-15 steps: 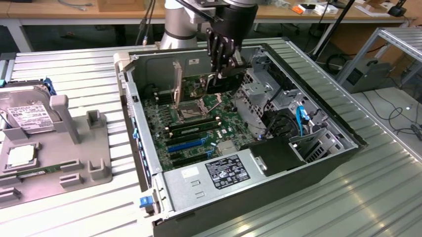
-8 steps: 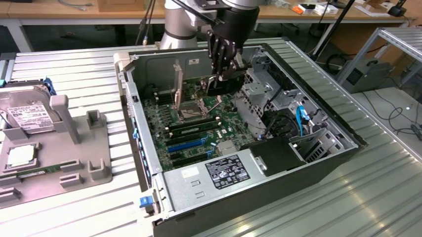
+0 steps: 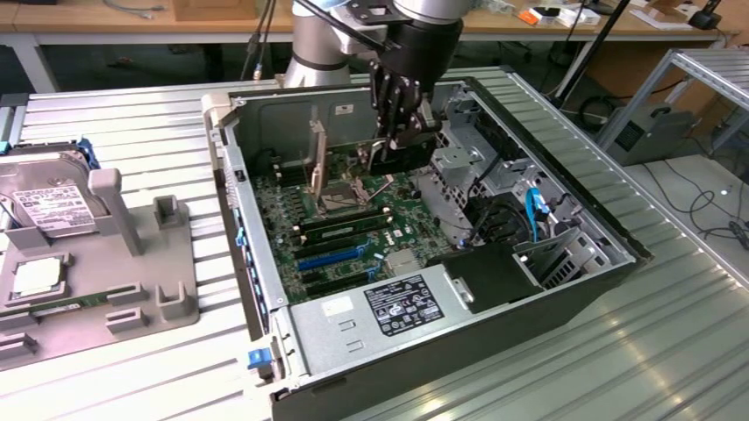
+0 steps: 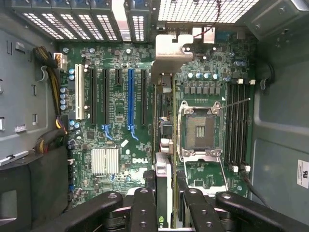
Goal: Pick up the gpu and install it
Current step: 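Insert the gpu into the slot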
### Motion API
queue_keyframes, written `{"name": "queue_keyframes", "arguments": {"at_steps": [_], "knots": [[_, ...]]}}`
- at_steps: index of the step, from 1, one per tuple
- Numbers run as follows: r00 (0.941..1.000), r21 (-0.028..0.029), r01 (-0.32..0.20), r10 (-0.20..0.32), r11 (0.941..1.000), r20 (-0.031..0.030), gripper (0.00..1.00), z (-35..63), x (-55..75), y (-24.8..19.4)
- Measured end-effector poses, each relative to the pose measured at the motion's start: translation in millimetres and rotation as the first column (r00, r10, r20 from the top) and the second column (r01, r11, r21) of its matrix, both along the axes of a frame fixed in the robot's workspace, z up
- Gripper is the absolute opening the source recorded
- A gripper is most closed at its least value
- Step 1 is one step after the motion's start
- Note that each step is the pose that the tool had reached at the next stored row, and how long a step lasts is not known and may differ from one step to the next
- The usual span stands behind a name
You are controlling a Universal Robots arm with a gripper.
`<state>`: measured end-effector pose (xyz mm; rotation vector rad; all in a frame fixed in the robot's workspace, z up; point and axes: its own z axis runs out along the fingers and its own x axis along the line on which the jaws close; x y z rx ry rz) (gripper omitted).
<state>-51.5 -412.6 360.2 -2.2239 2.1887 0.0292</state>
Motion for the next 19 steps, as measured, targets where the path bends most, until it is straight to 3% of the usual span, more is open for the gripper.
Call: {"name": "queue_keyframes", "arguments": {"at_steps": [19], "knots": [[1.0000,-0.0002,0.000,0.000,1.0000,-0.0001,0.27,-6.9,0.0,-10.0]]}}
